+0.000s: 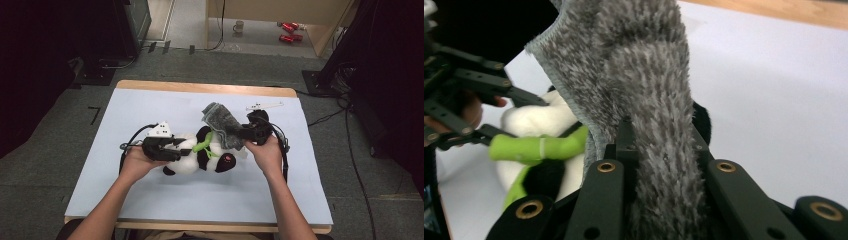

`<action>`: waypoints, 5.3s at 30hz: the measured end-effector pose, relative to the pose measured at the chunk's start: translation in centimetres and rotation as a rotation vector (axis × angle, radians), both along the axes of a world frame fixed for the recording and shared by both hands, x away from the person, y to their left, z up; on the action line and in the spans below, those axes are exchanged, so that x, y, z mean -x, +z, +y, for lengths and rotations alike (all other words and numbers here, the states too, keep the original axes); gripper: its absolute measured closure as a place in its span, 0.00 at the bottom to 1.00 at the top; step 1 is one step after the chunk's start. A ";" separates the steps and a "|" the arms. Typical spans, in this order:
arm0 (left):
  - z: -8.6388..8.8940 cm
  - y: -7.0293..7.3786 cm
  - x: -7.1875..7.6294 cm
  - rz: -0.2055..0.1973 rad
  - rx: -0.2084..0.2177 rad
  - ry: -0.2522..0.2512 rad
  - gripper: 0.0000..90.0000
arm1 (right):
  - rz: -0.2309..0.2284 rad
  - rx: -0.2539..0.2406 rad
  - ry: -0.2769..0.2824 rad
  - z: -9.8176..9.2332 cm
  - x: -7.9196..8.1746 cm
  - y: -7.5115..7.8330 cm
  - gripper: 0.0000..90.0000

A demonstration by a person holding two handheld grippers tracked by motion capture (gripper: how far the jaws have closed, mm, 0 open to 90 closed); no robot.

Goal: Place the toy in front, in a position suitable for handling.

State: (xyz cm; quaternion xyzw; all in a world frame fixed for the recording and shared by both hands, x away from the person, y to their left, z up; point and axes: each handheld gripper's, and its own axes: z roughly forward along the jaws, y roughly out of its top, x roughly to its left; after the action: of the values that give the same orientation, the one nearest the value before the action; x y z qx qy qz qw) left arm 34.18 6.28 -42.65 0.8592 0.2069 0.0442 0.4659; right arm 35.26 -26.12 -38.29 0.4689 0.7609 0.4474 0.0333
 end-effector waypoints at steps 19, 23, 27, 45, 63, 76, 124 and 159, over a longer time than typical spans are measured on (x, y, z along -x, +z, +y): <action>0.1 -0.1 -0.2 0.013 0.014 0.003 0.63 | 0.079 0.034 -0.116 -3.9 -0.5 -2.4 0.86; 0.2 -0.1 -0.2 0.012 0.014 0.001 0.63 | 0.092 0.045 -0.138 -4.6 -0.5 -2.8 0.86; 0.3 -0.1 -0.2 0.012 0.017 -0.001 0.62 | 0.092 0.064 -0.171 -5.6 -0.5 -2.7 0.86; 0.2 -0.2 -0.2 0.010 0.018 -0.001 0.62 | -0.043 -0.021 -0.090 -2.9 1.1 2.3 0.86; 0.2 -0.2 -0.1 0.017 0.026 0.008 0.62 | 0.054 0.017 -0.082 -2.0 -0.2 -2.0 0.86; 0.3 -0.2 -0.3 0.027 0.033 0.009 0.62 | 0.107 0.072 -0.185 -5.5 -0.5 -3.5 0.86; 0.1 -0.3 -2.3 0.091 0.073 0.064 0.62 | 0.109 0.045 0.109 1.9 3.2 0.4 0.85; 0.1 -0.2 -1.9 0.079 0.067 0.069 0.62 | 0.019 -0.045 0.054 -1.8 4.1 4.0 0.86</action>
State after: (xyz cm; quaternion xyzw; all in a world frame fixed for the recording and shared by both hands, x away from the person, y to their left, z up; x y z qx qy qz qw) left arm 36.07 6.40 -42.90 0.8367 0.2560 0.0191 0.4838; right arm 31.12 -27.93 -34.33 0.4528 0.7634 0.4606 0.0035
